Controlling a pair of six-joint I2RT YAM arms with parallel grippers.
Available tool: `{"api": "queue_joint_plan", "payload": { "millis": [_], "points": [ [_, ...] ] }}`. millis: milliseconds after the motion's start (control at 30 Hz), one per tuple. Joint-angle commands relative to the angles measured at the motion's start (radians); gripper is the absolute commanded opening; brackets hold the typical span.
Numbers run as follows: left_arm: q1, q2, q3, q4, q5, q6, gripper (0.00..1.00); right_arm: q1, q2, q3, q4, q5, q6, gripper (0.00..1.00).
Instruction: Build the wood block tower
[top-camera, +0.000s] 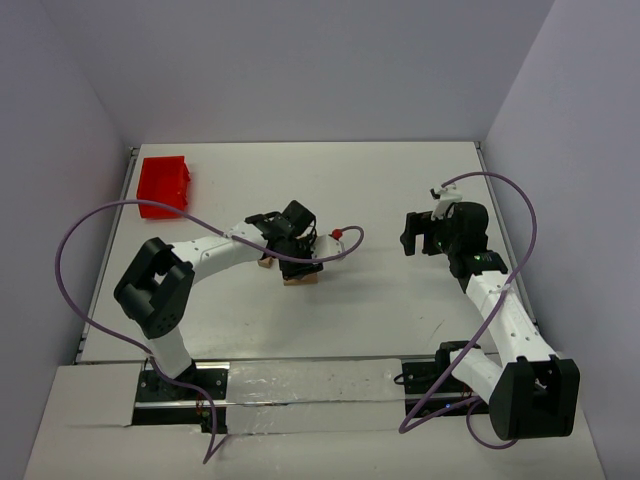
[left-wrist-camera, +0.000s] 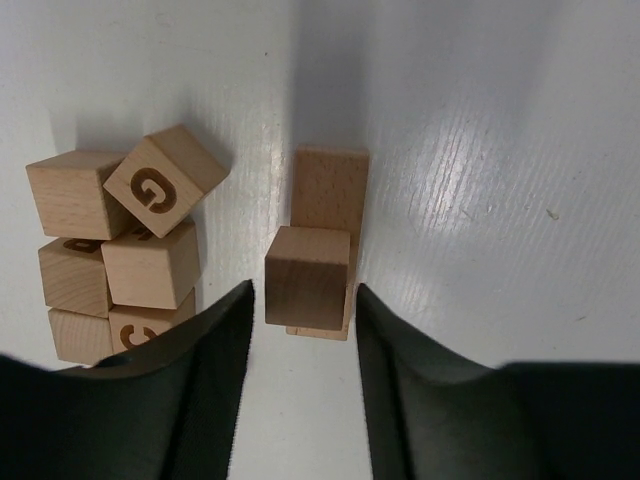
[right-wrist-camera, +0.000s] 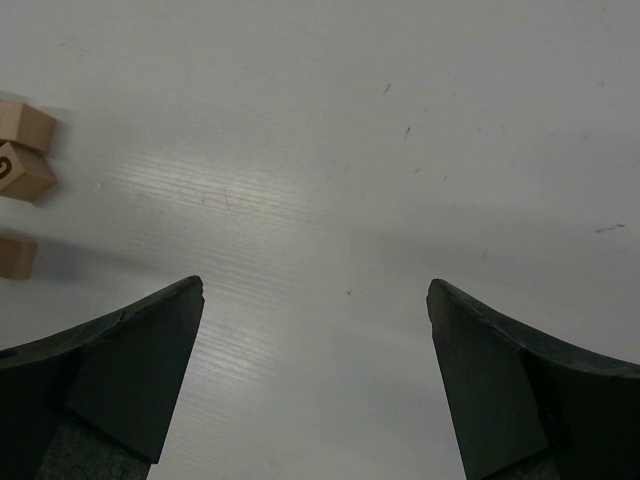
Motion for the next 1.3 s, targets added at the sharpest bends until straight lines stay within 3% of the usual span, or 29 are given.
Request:
{"api": "queue_joint_plan", "payload": {
  "millis": [0,33,67,133,167,500,767,967,1033,1267],
  "points": [
    [-0.008,0.004,0.008,0.008,0.034,0.011,0.62,-0.005,-0.01,0.047,0.009,0.014,-0.001,1.0],
    [-0.008,0.003,0.008,0.001,0.035,0.011,0.64,-0.005,-0.01,0.047,0.009,0.014,0.0,1.0],
    [-0.009,-0.004,0.014,-0.005,0.039,0.012,0.8,-0.005,-0.011,0.047,0.011,0.014,0.0,1.0],
    [-0.009,-0.013,0.023,-0.014,0.041,0.011,0.89,-0.006,-0.008,0.049,0.011,0.012,0.001,1.0],
    [-0.008,-0.024,0.039,-0.033,0.047,0.011,0.99,-0.005,-0.005,0.049,0.011,0.011,0.003,1.0],
    [-0.002,-0.237,0.142,-0.106,0.037,-0.035,0.99,-0.005,0.017,0.053,0.013,0.005,0.009,1.0],
    [0.067,-0.47,0.002,0.056,-0.054,-0.184,0.99,-0.005,0.016,0.051,0.014,0.014,0.009,1.0],
    [0.243,-0.468,-0.044,0.033,0.004,-0.257,0.98,-0.005,0.011,0.048,0.01,0.017,0.008,1.0],
    [0.312,-0.394,0.007,-0.012,0.029,-0.33,0.84,-0.005,0.019,0.051,0.004,0.014,0.008,1.0],
    [0.327,-0.405,-0.147,0.149,-0.21,-0.467,0.9,-0.005,0.026,0.055,-0.003,0.014,0.002,1.0]
  ]
}}
